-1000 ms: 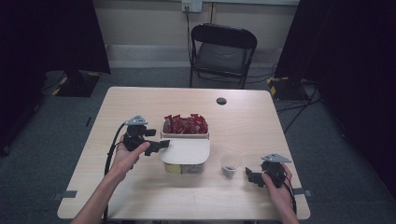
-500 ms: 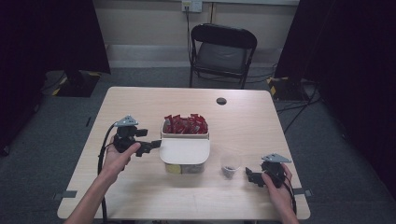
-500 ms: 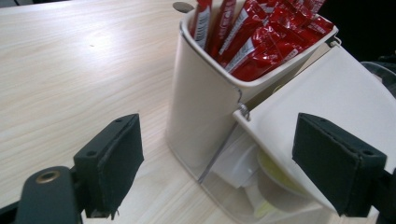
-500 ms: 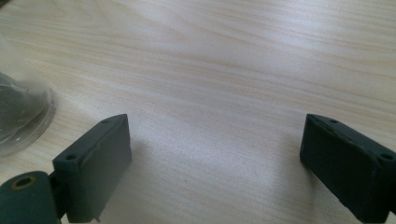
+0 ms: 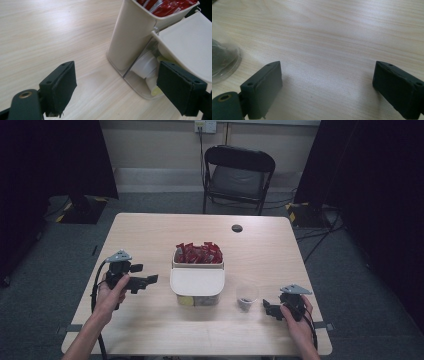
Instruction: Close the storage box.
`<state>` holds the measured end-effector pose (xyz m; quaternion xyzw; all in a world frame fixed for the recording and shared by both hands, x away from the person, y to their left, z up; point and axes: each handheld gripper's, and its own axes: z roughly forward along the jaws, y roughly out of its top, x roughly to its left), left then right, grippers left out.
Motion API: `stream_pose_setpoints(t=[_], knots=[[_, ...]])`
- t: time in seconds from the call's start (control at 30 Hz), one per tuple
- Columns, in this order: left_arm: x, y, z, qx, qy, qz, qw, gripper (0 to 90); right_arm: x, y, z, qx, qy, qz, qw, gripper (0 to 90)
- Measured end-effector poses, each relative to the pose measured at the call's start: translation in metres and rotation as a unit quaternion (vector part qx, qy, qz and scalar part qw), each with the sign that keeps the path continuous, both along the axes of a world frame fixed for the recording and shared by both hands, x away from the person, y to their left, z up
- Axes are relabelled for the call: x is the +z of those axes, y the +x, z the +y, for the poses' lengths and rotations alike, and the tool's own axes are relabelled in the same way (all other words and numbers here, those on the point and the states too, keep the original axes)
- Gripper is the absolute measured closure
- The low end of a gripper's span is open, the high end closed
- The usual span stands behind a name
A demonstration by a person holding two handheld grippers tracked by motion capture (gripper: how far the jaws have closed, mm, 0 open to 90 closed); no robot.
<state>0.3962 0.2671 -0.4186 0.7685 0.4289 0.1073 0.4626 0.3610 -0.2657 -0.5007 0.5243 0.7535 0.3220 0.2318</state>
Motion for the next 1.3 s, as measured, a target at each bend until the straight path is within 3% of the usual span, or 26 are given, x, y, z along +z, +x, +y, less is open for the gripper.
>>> stream_pose_setpoints(t=[0.33,0.5,0.57,0.77,0.93,1.07,1.3], knots=[[-0.017,-0.013,0.023,0.030,0.036,0.016,0.9988,15.9,0.000,0.000,0.000,0.000,0.000,0.000,1.0000,8.4],[-0.028,-0.020,0.027,0.032,0.068,0.021,0.9970,15.8,0.000,0.000,0.000,0.000,0.000,0.000,1.0000,8.4],[-0.032,-0.022,0.028,0.033,0.064,0.023,0.9972,15.8,0.000,0.000,0.000,0.000,0.000,0.000,1.0000,8.4],[-0.054,-0.027,0.029,0.032,0.086,0.044,0.9949,15.8,0.000,0.000,0.000,0.000,0.000,0.000,1.0000,8.4],[-0.065,-0.030,0.029,0.045,0.092,0.036,0.9940,15.8,0.000,0.000,0.000,0.000,0.000,0.000,1.0000,8.4],[-0.073,-0.031,0.026,0.051,0.114,0.039,0.9914,15.8,0.000,0.000,0.000,0.000,0.000,0.000,1.0000,8.5],[-0.080,-0.035,0.022,0.053,0.145,0.007,0.9880,15.1,0.000,0.000,0.000,0.000,0.000,0.000,1.0000,8.4]])
